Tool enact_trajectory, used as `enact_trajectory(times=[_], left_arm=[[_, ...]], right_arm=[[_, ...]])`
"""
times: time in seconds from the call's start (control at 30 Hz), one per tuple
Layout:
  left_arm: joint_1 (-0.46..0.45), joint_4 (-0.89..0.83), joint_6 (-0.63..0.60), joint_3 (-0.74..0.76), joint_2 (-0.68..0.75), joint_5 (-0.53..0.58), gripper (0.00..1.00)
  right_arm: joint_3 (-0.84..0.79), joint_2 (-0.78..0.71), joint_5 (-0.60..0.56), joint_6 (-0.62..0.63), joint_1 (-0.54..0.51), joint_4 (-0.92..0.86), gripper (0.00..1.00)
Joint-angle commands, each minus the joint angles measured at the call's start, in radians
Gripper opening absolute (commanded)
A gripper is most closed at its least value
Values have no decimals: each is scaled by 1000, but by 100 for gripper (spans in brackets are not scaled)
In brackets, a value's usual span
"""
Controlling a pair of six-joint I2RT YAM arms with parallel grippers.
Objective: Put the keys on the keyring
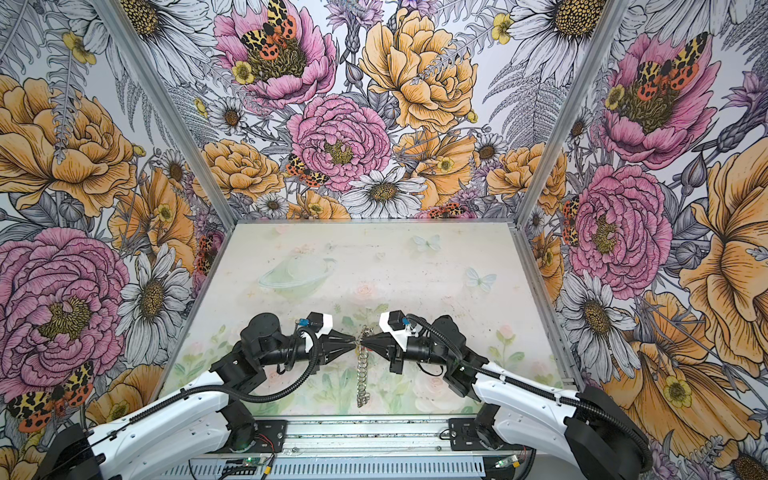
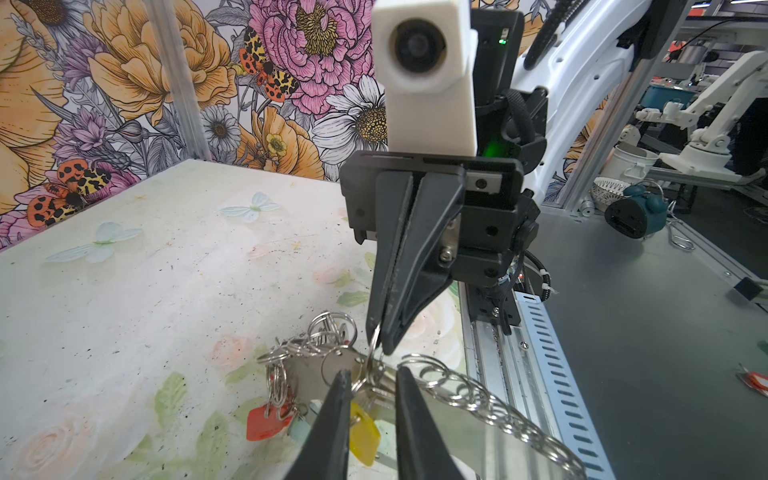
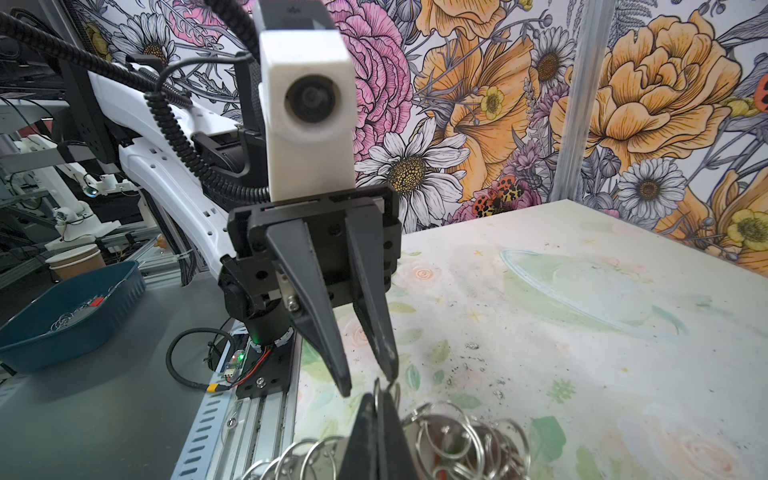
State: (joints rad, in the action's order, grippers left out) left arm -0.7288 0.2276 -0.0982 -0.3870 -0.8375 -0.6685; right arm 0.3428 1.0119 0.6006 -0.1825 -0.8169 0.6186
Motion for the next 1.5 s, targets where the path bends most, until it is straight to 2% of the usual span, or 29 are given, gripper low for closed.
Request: enact_trajectory(times=[0.0,0.4,0.57,0.7,0.8,0.9,0.97,1.03,1.13,1.37,1.47], left_arm=[[-1,16,17,-20,-16,-40,21],[-4,7,11,-32,-49,-35,20],[-6,3,11,-32,-48,-38,14],[-6,-3,8,-38,-52,-39,5],[-6,-28,0,-45,-51,-16,1],[-8,-72,-18,-58,-48,19,0],[-14,-109,-41,-70,-51,58,0],[-25,-152,-69,-85,-54,97,0],[-39,-194,-101,-103,-67,127,0],[-58,-229,-124,-119,-54,116,0],[-60,-216,-123,-107,-43,93,0]], right_arm=[[29,3,27,9,-6,73,0],[41,30,55,12,-29,80,0],[38,27,42,14,-31,82,0],[37,22,30,20,-30,74,0],[47,3,9,51,-31,5,0],[80,-40,-30,104,-24,-174,1],[116,-61,-50,139,-11,-313,13],[174,-75,-63,194,-7,-481,19],[255,-65,-78,250,-8,-671,20],[330,-24,-79,256,-7,-791,20],[346,11,-25,262,-7,-798,19]])
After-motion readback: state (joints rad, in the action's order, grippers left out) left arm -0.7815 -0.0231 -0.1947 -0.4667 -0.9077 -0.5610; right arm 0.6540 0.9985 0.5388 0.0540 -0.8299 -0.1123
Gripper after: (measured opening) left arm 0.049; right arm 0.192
